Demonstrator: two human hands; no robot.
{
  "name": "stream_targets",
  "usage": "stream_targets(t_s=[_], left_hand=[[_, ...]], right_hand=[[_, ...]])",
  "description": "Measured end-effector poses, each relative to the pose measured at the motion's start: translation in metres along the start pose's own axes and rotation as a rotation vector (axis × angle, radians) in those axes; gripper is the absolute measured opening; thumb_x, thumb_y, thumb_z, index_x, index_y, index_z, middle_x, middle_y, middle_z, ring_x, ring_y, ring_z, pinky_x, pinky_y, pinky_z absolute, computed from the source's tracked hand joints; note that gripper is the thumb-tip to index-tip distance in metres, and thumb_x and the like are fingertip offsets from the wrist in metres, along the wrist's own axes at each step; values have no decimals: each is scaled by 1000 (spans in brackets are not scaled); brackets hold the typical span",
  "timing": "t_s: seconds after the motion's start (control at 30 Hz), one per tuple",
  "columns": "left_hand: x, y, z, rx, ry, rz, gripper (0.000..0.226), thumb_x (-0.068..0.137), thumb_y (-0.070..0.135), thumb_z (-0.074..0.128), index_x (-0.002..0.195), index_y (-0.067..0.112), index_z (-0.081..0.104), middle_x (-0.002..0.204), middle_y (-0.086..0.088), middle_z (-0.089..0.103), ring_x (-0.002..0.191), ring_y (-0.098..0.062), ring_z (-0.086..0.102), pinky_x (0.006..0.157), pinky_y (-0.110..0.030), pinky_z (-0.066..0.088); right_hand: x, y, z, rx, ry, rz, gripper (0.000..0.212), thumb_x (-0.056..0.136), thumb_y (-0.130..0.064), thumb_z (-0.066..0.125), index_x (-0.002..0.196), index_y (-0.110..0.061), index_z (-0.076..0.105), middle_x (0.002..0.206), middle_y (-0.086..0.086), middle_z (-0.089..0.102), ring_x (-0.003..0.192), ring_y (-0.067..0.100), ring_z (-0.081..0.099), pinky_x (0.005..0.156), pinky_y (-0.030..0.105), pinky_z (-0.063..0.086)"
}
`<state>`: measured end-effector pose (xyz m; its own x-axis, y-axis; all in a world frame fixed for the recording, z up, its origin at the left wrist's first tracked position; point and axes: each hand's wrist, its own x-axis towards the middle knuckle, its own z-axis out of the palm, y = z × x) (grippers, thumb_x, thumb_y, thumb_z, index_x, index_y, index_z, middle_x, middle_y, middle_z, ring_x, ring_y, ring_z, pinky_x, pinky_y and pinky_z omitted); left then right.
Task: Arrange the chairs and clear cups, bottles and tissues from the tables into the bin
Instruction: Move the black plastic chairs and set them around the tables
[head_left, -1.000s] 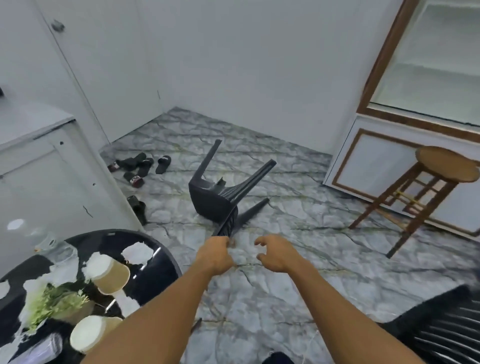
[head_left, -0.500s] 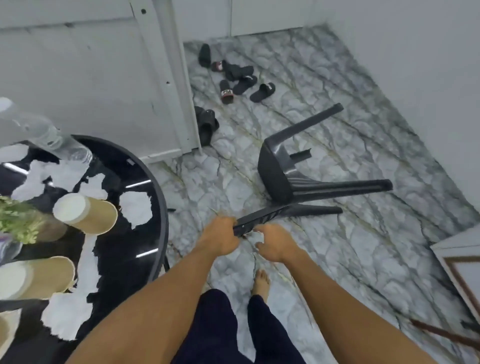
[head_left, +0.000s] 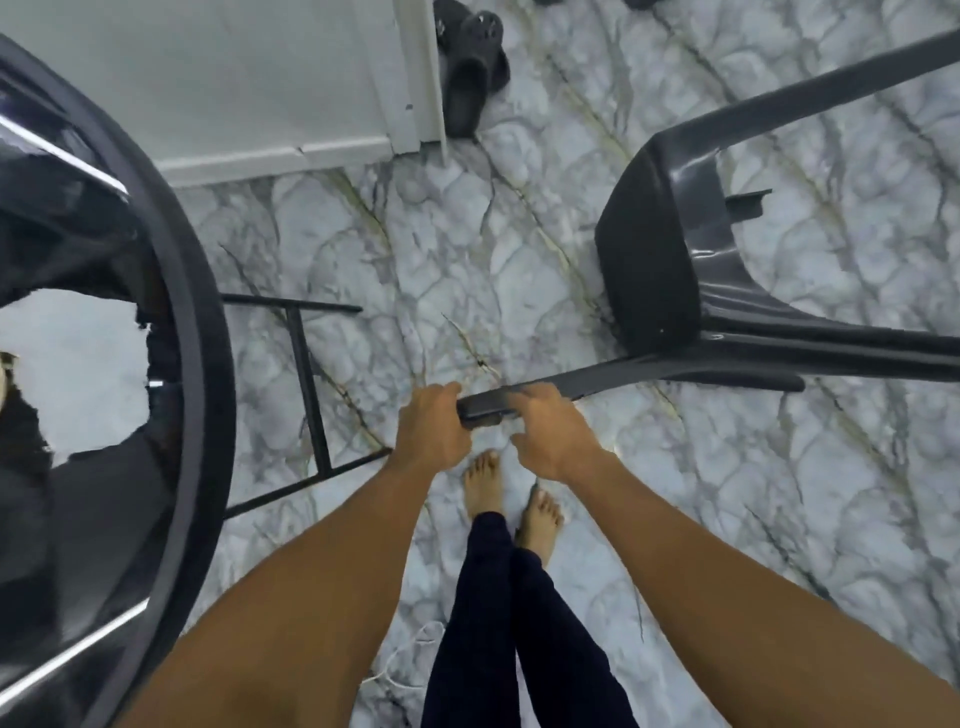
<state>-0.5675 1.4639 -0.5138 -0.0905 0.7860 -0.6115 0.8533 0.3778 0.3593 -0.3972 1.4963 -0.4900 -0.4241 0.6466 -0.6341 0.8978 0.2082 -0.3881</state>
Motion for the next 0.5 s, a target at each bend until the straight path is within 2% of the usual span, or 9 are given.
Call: stream_targets(t_s=[0.07,0.17,0.23,0.37,0.5], left_hand=[[17,-15,15,43,-18,15,36,84,17,70,118,9,62,111,-14,65,105,-35,60,81,-45,54],[31,-30,25,8,-83,-3,13,84,14,69,96,15,66,92,-12,66,85,-31,64,62,-32,45],[35,-35,25,0,-114,-7,12,83,9,66,92,15,67,89,-12,64,79,-30,63,61,-32,44],[29,-25,13,15,-143,9,29,73,-3,58,96,10,70,92,-13,65,82,-28,62,66,-34,51],[-6,24,-28,117,-176,74,18,76,2,62,93,7,68,90,-11,66,83,-28,64,63,-31,46]], right_hand=[[23,3,16,-69,38,-61,57,86,-15,67,138,-13,46,135,11,49,127,30,39,104,41,38],[50,3,35,-138,36,-116,53,83,-17,69,132,-13,50,127,9,55,121,28,42,103,37,36],[58,2,40,-172,7,-123,54,81,-18,70,131,-15,50,128,8,57,122,28,42,105,38,34],[55,-4,26,-209,-36,-115,50,79,-19,70,126,-17,53,122,6,61,124,26,42,107,39,31],[24,-15,-21,-117,-48,-99,35,81,-14,66,115,-17,59,112,9,62,111,26,49,93,33,37]])
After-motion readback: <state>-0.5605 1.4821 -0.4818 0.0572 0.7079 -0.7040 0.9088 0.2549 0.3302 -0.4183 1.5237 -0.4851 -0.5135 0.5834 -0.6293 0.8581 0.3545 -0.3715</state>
